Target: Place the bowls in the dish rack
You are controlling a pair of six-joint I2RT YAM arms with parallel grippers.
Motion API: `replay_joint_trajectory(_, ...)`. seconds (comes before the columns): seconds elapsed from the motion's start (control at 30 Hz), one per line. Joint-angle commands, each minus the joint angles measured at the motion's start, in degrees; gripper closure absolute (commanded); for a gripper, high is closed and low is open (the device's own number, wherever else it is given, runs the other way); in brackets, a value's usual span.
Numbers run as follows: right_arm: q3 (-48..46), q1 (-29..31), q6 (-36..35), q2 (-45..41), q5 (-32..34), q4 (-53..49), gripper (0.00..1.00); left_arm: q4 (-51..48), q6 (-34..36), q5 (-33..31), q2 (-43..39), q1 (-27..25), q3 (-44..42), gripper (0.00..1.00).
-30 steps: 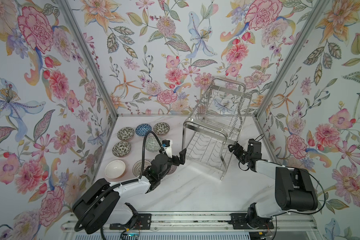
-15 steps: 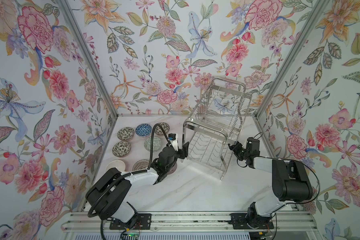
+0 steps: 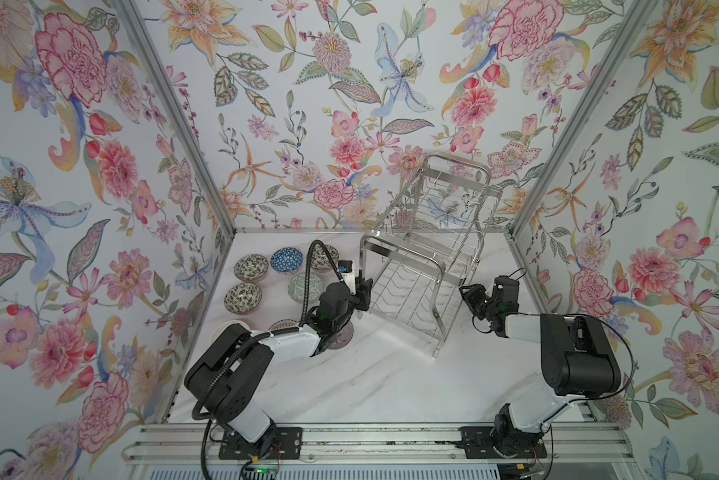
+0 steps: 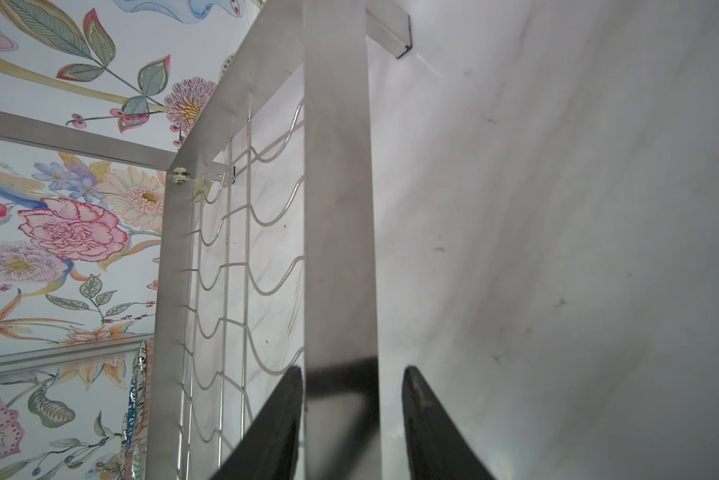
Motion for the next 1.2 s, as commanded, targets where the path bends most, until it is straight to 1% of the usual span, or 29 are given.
replay_joint_trajectory(0.0,-2.5,0.0,2.0,-1.5,1.0,1.9,0.62,-2.1,0.4,1.4,2.3,2.3,3.5,0.55)
replay_joint_trajectory(0.17,-4.5,0.4,2.0,-2.5,1.7,1.8,0.65,-3.1,-0.1,3.9,4.9,5.3,7.0,0.56)
replay_joint_trajectory(0.3,-6.0,0.6,2.4,-3.3,2.1,2.0,0.69,-4.5,1.1,4.5,6.4,6.3,9.8,0.57)
replay_joint_trajectory(0.4,-7.9,1.0,3.5,-4.7,2.5,2.3,0.69,-5.5,2.3,4.4,8.0,6.5,12.1,0.57)
replay_joint_trajectory(0.87,-15.3,5.7,7.0,-18.3,11.3,-3.4,0.70,-11.0,3.6,8.1,20.7,7.9,30.1,0.58)
replay_joint_trajectory(1.03,-15.4,8.1,7.4,-18.8,13.2,-4.1,0.70,-13.4,4.8,8.7,24.2,8.1,36.5,0.58)
replay_joint_trajectory(1.17,-15.7,10.0,7.5,-18.3,13.9,-3.4,0.69,-14.6,5.0,9.1,25.3,8.6,38.3,0.55)
